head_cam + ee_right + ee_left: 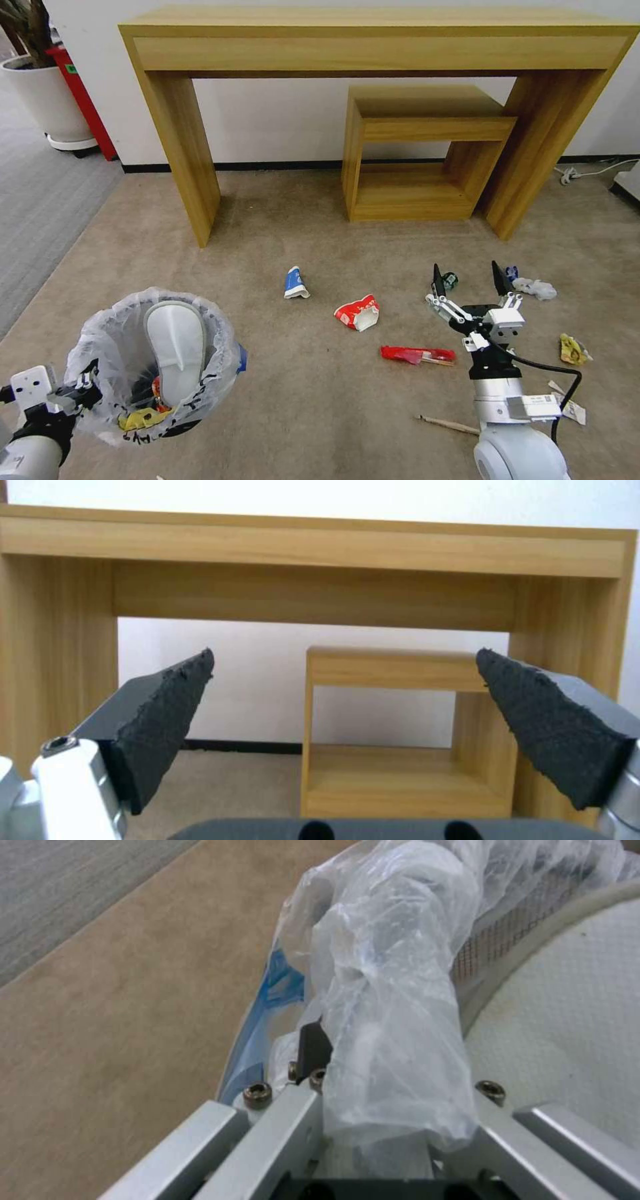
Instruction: Pick up the trash bin and place the garbage on the floor into it.
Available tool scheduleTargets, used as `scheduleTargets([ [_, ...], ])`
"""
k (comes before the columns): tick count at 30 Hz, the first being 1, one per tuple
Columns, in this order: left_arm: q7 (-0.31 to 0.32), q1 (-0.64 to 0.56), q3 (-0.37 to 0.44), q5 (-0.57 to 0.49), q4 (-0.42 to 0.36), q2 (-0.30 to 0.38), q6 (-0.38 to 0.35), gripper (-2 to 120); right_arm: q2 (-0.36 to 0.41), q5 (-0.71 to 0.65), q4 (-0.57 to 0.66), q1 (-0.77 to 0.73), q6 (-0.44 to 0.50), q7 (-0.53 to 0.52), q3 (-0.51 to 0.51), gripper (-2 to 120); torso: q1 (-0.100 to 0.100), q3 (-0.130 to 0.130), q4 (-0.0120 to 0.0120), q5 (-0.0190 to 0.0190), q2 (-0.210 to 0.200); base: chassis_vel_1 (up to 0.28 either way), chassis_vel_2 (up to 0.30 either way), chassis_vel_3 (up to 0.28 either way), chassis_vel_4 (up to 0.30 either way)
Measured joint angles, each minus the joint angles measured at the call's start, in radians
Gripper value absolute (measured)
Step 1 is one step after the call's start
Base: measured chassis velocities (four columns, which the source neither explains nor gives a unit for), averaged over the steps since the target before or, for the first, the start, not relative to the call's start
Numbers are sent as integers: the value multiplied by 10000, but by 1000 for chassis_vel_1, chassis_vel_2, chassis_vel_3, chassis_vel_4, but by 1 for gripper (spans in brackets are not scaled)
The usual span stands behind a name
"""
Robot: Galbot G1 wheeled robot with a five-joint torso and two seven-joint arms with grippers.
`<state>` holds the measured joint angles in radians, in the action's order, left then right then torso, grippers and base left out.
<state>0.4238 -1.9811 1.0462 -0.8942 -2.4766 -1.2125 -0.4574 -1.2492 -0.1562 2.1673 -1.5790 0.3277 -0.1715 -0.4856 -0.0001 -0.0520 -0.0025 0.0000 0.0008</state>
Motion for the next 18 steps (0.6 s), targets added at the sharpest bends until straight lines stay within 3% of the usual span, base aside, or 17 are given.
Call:
scheduleTargets([
  [14, 5, -69, -20, 54, -41, -53, -12, 1, 262, -63, -167, 231, 168, 118, 85, 100, 2, -4, 1, 0, -2, -252, 251, 256, -254],
  [18, 5, -83, -10, 52, -62, -36, -43, 1, 635, -413, -373, 533, -274, 100, 196, 100, 4, -9, 0, 2, -4, -263, 247, 231, -261],
])
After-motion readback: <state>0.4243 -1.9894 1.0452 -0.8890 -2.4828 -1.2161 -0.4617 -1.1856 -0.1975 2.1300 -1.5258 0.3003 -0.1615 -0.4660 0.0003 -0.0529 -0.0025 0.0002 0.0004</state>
